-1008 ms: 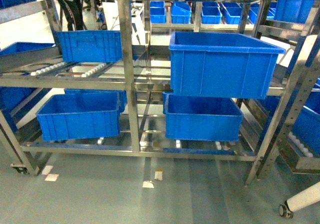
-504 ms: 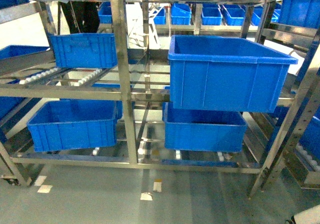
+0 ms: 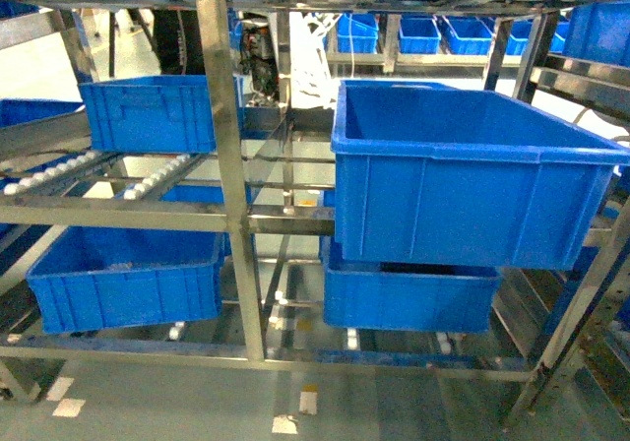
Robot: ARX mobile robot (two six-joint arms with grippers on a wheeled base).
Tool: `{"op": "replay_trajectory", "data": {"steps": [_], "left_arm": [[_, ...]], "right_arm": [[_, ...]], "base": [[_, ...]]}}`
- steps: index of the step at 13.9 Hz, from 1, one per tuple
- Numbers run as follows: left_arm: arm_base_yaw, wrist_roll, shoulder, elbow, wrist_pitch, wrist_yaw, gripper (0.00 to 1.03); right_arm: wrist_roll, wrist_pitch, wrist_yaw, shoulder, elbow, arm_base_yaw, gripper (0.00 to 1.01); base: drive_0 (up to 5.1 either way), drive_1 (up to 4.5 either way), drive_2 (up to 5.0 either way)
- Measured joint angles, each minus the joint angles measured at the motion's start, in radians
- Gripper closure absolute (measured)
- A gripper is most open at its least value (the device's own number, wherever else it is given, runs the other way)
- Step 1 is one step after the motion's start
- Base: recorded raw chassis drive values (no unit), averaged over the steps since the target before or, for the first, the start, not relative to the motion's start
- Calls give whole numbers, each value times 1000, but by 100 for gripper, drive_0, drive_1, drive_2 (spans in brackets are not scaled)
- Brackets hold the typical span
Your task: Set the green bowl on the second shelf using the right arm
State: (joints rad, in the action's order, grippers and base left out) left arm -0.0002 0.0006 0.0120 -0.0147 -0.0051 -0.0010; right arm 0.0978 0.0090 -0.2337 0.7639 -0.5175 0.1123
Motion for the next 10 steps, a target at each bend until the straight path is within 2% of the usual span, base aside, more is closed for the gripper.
{"op": "replay_trajectory", "data": {"steps": [10], "left_arm": [[0,0,0,0,0,-1,5]], "right_arm": [[0,2,0,0,0,0,99]], "base": [[-5,417,-428]]}}
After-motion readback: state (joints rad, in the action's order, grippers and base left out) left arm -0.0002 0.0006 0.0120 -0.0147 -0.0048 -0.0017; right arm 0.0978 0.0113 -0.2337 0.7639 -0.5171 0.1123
